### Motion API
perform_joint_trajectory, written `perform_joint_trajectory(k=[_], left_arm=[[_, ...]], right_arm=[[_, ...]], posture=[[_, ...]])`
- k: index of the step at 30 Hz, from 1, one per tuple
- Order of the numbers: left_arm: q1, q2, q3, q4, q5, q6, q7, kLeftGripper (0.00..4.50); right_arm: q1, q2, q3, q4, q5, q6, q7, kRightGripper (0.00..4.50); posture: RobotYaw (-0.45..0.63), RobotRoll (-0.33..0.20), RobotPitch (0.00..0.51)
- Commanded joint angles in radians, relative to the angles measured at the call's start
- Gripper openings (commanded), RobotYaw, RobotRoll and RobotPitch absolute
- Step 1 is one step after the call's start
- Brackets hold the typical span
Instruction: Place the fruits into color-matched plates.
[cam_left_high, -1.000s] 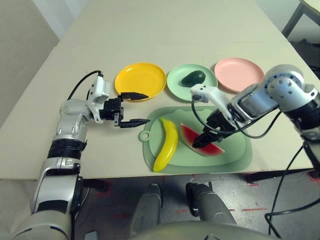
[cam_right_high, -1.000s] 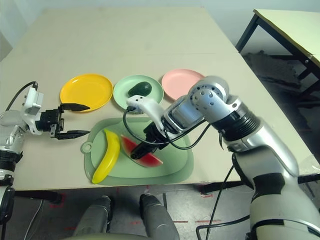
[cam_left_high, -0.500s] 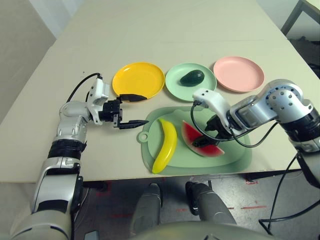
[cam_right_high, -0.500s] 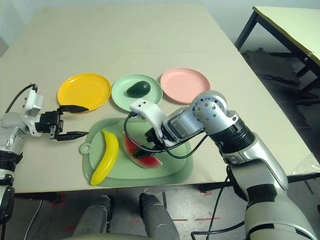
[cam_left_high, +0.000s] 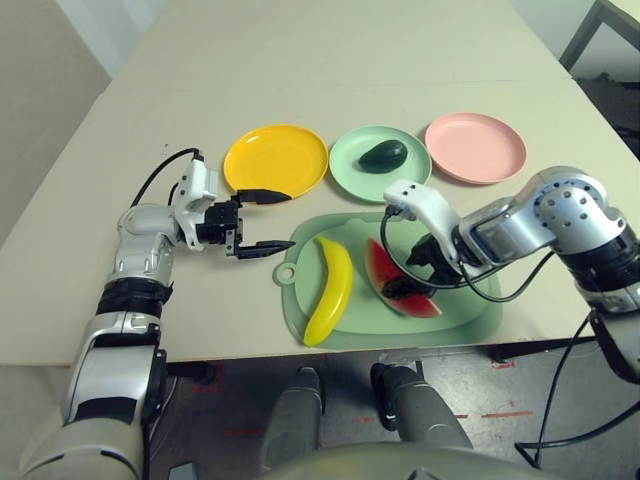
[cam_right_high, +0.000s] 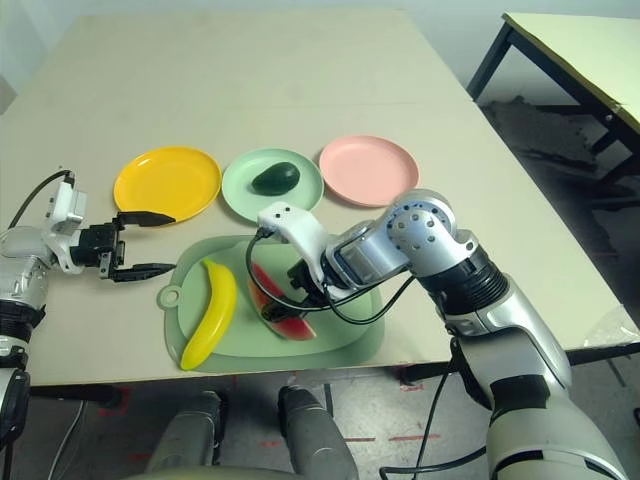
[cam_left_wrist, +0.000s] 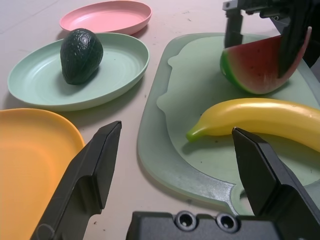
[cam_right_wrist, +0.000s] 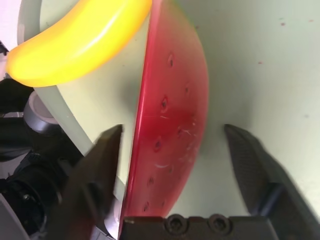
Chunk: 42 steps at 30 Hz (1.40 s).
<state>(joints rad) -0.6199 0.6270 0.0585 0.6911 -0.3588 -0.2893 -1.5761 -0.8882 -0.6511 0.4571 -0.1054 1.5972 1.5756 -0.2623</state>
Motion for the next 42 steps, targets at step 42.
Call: perform_joint_trajectory(k=[42], left_arm=[[-0.018,-0.008,0.042,-0.053,-0.051,0.122,0.013,4.5]], right_arm=[[-0.498,-0.018,0.297,0.818,-1.113,-0.532,0.988,2.06]], posture=[[-0.05,0.0,0.176]])
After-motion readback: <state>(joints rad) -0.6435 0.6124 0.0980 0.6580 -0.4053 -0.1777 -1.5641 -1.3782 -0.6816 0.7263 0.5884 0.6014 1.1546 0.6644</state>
